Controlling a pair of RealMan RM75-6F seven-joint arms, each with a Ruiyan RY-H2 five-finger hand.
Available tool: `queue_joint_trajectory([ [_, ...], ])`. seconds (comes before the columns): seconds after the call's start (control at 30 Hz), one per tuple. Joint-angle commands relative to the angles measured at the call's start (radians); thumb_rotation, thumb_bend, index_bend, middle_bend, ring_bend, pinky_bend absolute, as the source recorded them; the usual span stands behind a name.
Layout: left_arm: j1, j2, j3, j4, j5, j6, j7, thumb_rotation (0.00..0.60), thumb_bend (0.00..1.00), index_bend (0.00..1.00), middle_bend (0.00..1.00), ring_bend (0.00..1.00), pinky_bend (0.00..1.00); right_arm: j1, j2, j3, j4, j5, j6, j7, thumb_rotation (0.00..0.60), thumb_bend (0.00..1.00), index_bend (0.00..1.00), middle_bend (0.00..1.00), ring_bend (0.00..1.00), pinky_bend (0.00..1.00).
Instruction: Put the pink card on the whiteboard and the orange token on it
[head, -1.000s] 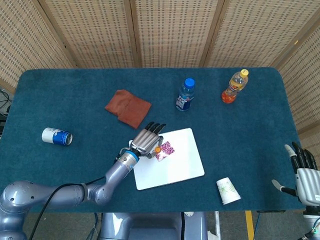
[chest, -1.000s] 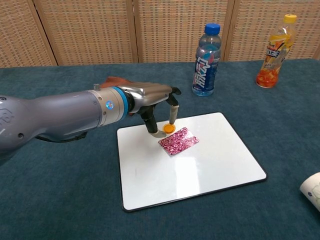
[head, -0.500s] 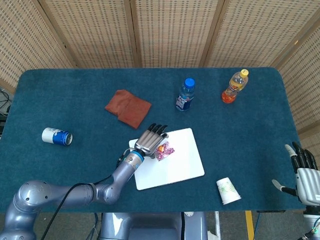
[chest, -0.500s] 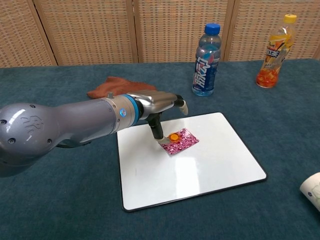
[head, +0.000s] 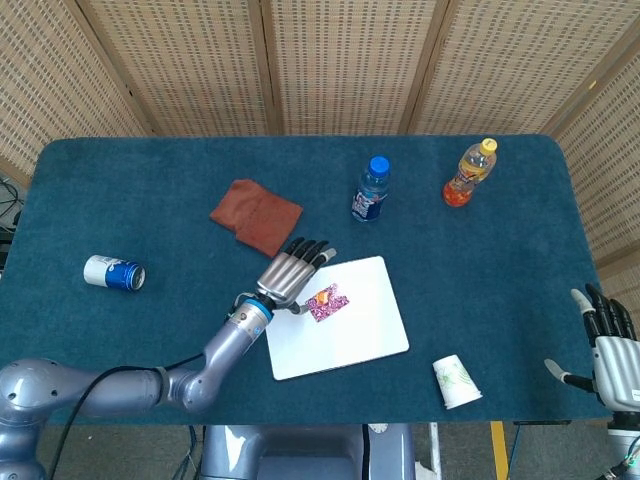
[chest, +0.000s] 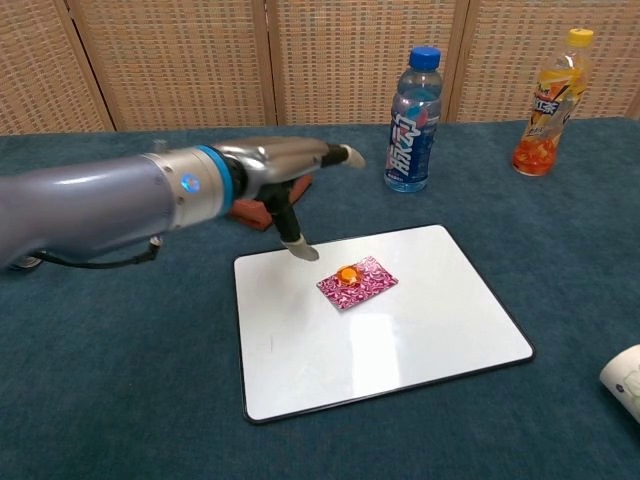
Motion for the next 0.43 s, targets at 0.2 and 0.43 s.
queue_joint_trajectory([
  [0.2, 0.298, 0.365, 0.127, -0.25, 0.311, 0.269, -0.258, 0.6, 0.15, 0.0, 0.0, 0.0, 0.0, -0.003, -0.006, 0.0, -0.002, -0.003, 0.01, -0.016, 0.6, 0.05, 0.03, 0.0, 0.0, 0.0],
  [0.43, 0.558, 0.46, 0.266, -0.139, 0.496, 0.507, -0.51, 0.6, 0.0, 0.0, 0.0, 0.0, 0.0, -0.007, -0.01, 0.002, -0.006, -0.001, 0.018, -0.032, 0.6, 0.05, 0.03, 0.0, 0.0, 0.0],
])
